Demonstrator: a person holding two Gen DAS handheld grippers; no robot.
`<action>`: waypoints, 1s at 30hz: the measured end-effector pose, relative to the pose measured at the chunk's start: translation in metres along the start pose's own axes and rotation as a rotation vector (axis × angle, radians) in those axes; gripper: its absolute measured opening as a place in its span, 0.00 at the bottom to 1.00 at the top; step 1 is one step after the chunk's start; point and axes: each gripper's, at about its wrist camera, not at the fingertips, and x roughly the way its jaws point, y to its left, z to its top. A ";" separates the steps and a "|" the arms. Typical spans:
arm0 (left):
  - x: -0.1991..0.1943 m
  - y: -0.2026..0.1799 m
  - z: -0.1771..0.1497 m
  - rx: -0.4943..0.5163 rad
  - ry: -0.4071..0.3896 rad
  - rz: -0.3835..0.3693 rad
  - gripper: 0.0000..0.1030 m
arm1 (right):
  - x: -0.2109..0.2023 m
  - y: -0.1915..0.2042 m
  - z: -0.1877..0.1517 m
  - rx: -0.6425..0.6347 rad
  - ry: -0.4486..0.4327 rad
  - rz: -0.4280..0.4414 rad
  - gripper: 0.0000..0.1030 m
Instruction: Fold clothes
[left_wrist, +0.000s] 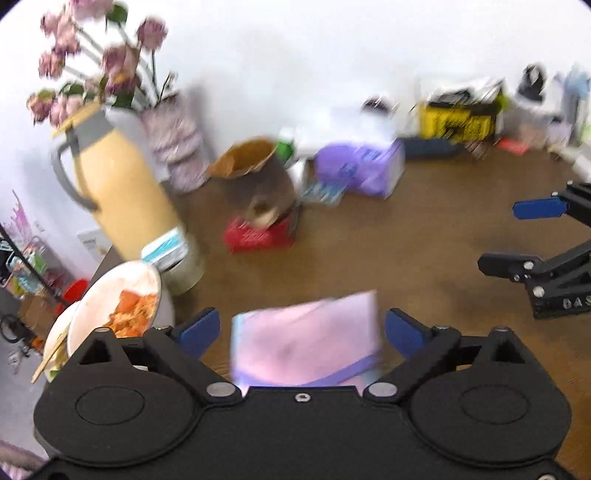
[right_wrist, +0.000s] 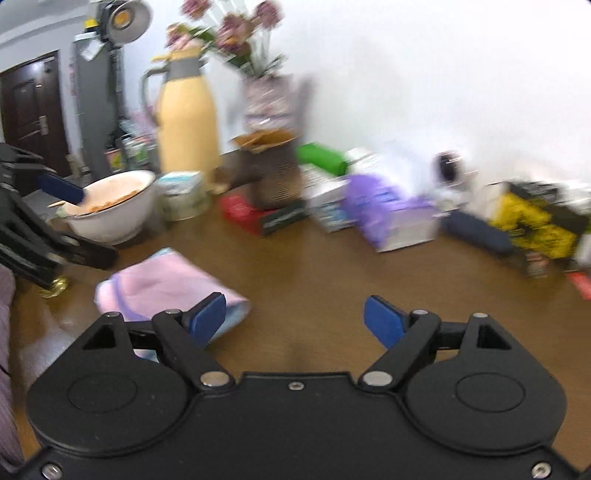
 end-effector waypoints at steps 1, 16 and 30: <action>-0.004 -0.008 0.003 -0.002 -0.011 -0.004 0.93 | -0.008 -0.007 -0.001 0.009 -0.007 -0.010 0.84; -0.079 -0.208 -0.072 -0.105 -0.262 -0.185 1.00 | -0.226 -0.099 -0.120 0.066 -0.030 -0.239 0.88; -0.131 -0.224 -0.204 -0.046 -0.353 -0.267 1.00 | -0.355 -0.015 -0.242 0.112 -0.119 -0.308 0.93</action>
